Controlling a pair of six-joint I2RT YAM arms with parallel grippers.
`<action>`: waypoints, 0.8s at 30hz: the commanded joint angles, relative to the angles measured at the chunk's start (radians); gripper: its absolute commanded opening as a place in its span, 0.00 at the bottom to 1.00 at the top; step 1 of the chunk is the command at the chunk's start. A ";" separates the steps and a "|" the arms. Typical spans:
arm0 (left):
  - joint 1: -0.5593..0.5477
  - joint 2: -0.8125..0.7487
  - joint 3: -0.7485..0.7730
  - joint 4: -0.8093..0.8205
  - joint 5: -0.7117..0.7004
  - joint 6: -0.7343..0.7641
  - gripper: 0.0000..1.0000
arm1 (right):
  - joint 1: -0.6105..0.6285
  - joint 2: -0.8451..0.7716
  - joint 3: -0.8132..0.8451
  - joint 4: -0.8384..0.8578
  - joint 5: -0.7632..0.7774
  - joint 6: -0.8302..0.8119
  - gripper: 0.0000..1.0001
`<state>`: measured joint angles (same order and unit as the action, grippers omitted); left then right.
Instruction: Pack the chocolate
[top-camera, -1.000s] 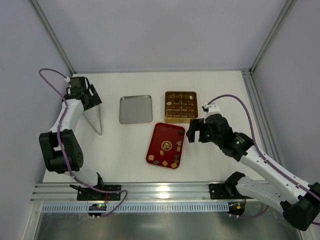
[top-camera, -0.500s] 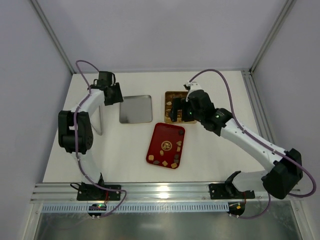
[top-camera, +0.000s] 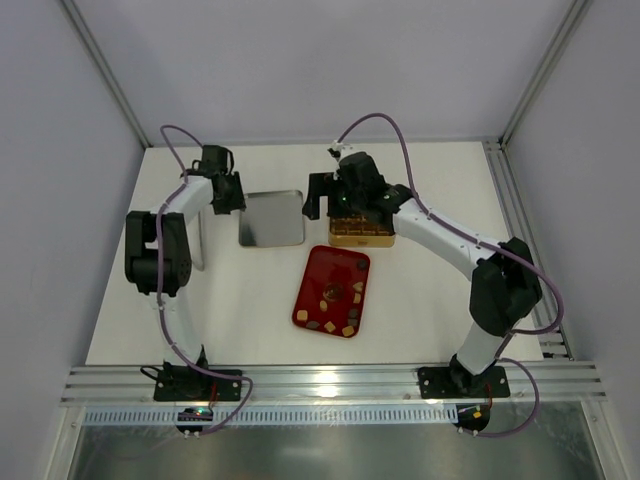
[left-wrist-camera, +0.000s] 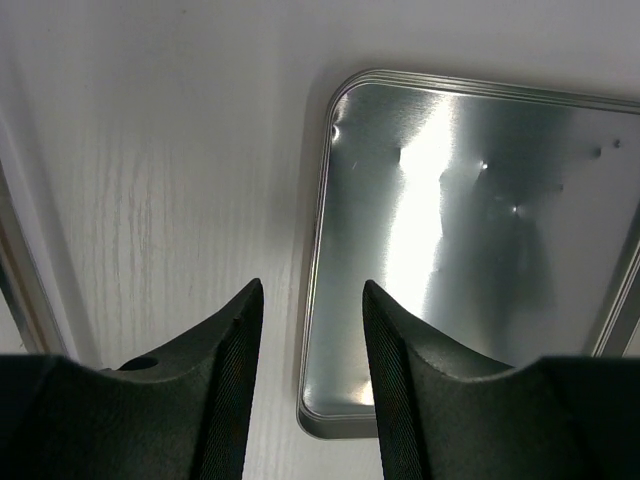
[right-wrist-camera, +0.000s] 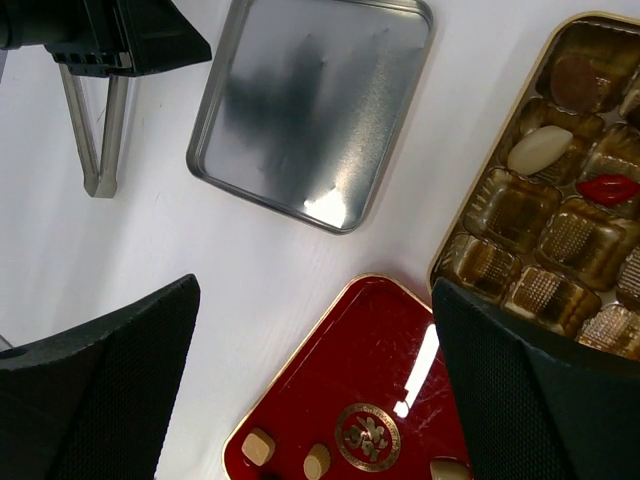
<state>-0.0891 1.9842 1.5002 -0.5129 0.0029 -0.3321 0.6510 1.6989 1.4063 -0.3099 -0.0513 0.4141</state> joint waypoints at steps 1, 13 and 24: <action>0.005 0.040 0.023 0.010 0.020 0.011 0.43 | -0.002 0.030 0.066 0.068 -0.062 0.002 0.97; 0.003 0.096 -0.011 0.071 0.063 -0.012 0.34 | -0.002 0.159 0.126 0.084 -0.113 0.008 0.95; 0.005 0.117 -0.005 0.051 0.055 -0.004 0.05 | -0.005 0.281 0.210 0.074 -0.143 0.008 0.95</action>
<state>-0.0887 2.0785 1.4921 -0.4599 0.0513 -0.3378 0.6506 1.9606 1.5524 -0.2626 -0.1719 0.4183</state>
